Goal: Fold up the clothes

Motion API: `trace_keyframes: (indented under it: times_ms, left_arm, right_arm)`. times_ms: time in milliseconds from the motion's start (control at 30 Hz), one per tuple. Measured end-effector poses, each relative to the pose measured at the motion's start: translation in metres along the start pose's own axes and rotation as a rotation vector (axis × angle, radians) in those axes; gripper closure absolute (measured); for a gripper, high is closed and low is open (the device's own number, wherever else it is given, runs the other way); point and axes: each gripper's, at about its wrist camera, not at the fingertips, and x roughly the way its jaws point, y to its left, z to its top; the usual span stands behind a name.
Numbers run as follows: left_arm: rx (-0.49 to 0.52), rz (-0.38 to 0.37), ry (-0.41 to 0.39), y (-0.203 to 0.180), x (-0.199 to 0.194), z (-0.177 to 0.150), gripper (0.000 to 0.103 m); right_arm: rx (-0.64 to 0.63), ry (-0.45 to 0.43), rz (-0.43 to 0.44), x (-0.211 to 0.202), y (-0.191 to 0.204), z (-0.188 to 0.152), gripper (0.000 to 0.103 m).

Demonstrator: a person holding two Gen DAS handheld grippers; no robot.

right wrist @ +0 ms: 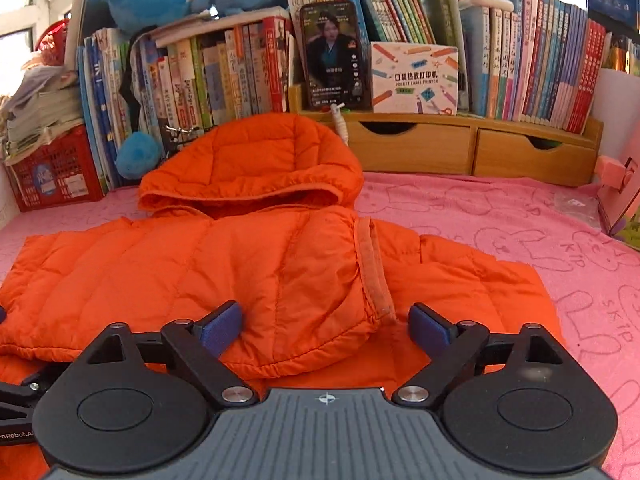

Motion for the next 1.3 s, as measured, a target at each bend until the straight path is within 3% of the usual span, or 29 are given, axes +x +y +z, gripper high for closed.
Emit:
trace_keyframes:
  times_ms: [67, 133, 267, 633, 833, 900, 1000, 1067, 1133, 1300]
  left_arm:
    - [-0.009, -0.008, 0.003, 0.002, 0.001, 0.000, 0.000]
    - [-0.021, -0.016, 0.007, 0.004, 0.001, 0.000, 0.000]
    - [-0.040, -0.030, 0.014, 0.007, 0.001, 0.000, 0.000]
    - [-0.054, -0.039, 0.018, 0.010, 0.001, 0.002, 0.000]
    - [-0.054, -0.038, 0.017, 0.010, 0.001, 0.002, 0.000]
    - [-0.054, -0.035, 0.015, 0.010, 0.001, 0.002, 0.000]
    - [-0.078, -0.034, 0.005, 0.014, -0.003, 0.000, 0.000]
    - [-0.102, -0.051, -0.025, 0.019, -0.016, -0.004, 0.000]
    - [-0.110, -0.082, -0.055, 0.022, -0.031, -0.010, 0.000]
    - [-0.111, -0.132, -0.170, 0.026, -0.079, -0.025, 0.000]
  right_arm:
    - [0.026, -0.003, 0.025, -0.007, -0.001, -0.001, 0.059]
    - [0.050, -0.010, 0.047, -0.015, -0.002, -0.001, 0.073]
    - [0.086, -0.051, 0.083, -0.039, -0.005, 0.005, 0.084]
    - [0.284, -0.032, 0.156, -0.060, -0.028, -0.014, 0.090]
    - [0.269, 0.031, 0.094, -0.028, -0.032, -0.039, 0.092]
    - [0.220, 0.015, 0.072, -0.028, -0.024, -0.043, 0.091]
    - [0.150, -0.009, 0.064, -0.039, -0.014, -0.043, 0.082]
    - [0.131, -0.039, 0.094, -0.054, -0.015, -0.045, 0.058]
    - [0.107, -0.074, 0.119, -0.073, -0.019, -0.050, 0.041]
    - [-0.025, -0.164, 0.074, -0.122, -0.028, -0.074, 0.036]
